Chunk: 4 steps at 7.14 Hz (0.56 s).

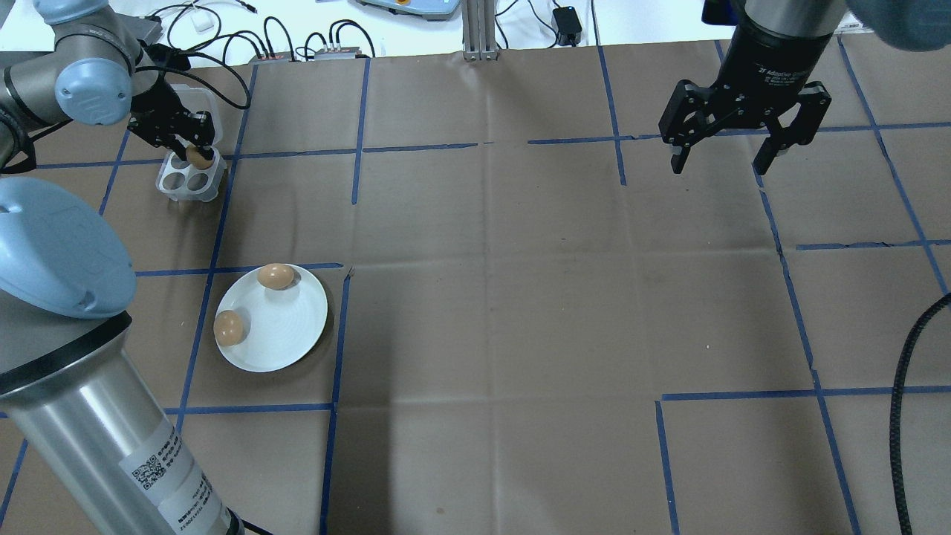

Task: Place egg on plate

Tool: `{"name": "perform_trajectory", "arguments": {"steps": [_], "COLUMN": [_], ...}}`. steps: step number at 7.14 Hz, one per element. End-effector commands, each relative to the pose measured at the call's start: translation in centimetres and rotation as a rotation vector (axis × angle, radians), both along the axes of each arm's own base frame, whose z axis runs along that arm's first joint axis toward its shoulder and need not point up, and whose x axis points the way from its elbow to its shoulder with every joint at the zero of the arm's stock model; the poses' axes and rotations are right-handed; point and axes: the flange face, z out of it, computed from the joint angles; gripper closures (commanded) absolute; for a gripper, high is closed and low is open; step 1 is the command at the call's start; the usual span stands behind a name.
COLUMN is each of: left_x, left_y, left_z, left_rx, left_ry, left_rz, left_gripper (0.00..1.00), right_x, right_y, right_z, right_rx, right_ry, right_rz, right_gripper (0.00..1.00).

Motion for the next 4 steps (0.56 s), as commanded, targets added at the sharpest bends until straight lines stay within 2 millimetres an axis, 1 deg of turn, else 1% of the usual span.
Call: {"name": "perform_trajectory", "arguments": {"steps": [1, 2, 4], "left_x": [-0.3, -0.8, -3.0], "left_y": [1.0, 2.5, 6.7], "left_z": [4.8, 7.8, 14.8], "left_rx": [-0.008, 0.015, 0.08], "left_ry": [-0.006, 0.002, 0.037], "left_rz": [0.001, 0.003, 0.056], "left_gripper": [0.88, 0.9, 0.92], "right_x": [0.0, 0.0, 0.0], "right_y": [0.0, 0.0, 0.0], "right_z": [0.0, -0.1, -0.1], "right_rx": [0.0, 0.002, 0.002], "right_ry": [0.0, 0.0, 0.0], "right_rz": [0.0, 0.0, 0.0], "right_gripper": [0.0, 0.0, 0.0]}}
